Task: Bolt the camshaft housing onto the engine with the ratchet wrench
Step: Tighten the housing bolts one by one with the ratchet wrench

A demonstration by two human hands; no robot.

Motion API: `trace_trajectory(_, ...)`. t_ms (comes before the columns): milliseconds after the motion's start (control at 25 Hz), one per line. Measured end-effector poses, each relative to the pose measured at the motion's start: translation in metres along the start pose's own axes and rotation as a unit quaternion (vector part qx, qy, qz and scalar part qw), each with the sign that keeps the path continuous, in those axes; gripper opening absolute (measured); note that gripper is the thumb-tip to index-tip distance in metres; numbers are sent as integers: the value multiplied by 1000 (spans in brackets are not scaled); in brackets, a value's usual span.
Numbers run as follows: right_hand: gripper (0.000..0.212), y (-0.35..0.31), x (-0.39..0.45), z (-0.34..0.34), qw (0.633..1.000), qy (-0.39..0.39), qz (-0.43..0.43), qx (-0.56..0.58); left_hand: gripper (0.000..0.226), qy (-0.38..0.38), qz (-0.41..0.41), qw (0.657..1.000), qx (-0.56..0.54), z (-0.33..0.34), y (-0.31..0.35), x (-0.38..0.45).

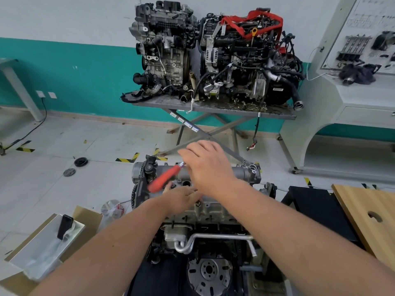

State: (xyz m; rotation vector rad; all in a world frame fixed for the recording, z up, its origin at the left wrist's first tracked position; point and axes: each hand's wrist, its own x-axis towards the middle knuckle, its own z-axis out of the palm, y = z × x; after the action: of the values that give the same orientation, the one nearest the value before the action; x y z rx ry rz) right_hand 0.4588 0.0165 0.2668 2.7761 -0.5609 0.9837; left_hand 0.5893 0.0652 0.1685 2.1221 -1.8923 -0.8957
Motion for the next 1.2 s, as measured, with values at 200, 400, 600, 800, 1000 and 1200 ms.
trace_trajectory(200, 44, -3, 36, -24, 968, -237, 78, -30, 63, -11, -14, 999, -35, -2, 0, 0)
trace_trajectory(400, 17, -5, 41, -28, 686, -224, 472, 507, 53, -8, -2, 1000, 11, 0, 2, -1)
trace_trajectory(600, 13, -7, 14, -10, 399, 64, 530, 745, 54, 3, 4, 1000, 12, 3, -3, 2)
trace_trajectory(800, 25, -17, -10, 13, 824, 68, 319, 463, 43, -10, -15, 1000, -24, 2, -7, 7)
trace_trajectory(1000, 27, -7, 9, 3, 997, -37, 36, 60, 56, 32, 4, 999, -39, 6, -10, 8)
trace_trajectory(1200, 57, -21, 36, -22, 967, -238, 68, -59, 69, -19, -31, 995, -97, -9, -1, 1)
